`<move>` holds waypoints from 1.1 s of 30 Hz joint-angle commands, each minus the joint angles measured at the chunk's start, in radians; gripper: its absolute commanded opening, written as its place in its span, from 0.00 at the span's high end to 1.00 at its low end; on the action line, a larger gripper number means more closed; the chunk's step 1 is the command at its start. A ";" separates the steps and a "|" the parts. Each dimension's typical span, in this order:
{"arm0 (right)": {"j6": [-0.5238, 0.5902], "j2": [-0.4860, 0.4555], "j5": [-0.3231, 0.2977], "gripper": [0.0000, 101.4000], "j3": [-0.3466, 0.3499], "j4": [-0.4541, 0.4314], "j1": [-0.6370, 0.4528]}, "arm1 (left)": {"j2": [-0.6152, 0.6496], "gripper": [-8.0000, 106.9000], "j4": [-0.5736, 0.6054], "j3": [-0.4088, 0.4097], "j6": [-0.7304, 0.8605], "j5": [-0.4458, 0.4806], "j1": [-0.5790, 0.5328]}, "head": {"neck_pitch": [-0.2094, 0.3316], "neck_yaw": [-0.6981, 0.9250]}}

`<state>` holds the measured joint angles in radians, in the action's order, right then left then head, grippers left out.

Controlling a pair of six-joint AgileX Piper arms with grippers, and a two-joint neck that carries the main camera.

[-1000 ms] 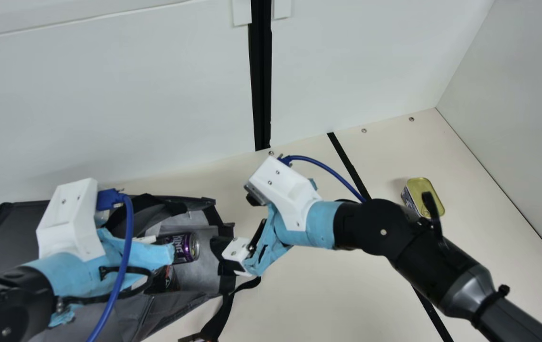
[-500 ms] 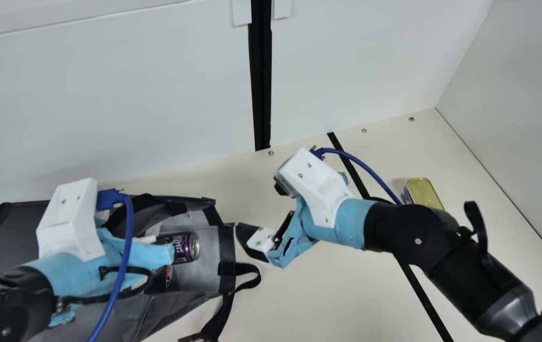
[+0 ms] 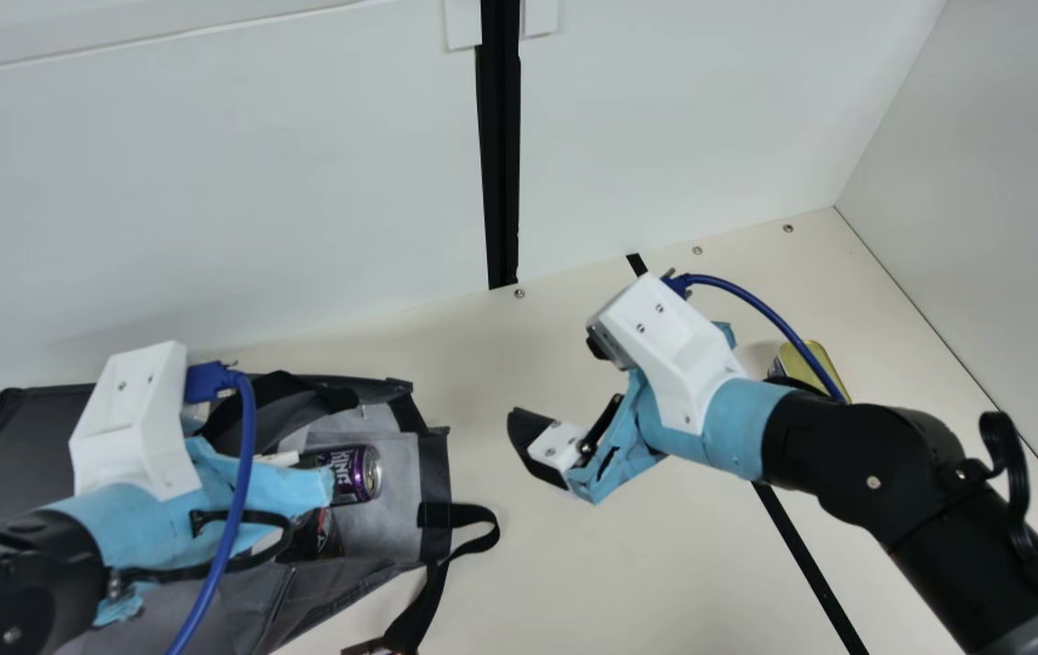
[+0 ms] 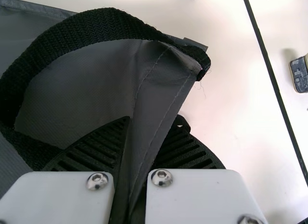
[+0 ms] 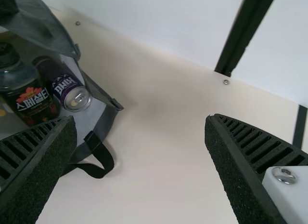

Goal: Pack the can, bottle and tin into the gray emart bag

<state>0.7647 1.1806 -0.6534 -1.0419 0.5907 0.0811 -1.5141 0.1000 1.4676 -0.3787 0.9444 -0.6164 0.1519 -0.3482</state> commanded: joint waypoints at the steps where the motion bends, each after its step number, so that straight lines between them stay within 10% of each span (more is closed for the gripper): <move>1: -0.002 -0.010 -0.002 0.10 0.003 -0.009 -0.018 | 0.000 0.84 0.000 0.000 0.000 0.000 0.000 | 0.023 -0.001; 33: -0.056 -0.149 -0.084 0.10 -0.015 -0.164 -0.342 | 0.000 0.84 0.000 0.000 0.000 0.000 0.000 | 0.023 -0.001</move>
<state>0.7110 1.0334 -0.7395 -1.0552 0.4331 -0.2495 -1.5141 0.1000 1.4676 -0.3787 0.9444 -0.6164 0.1519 -0.3482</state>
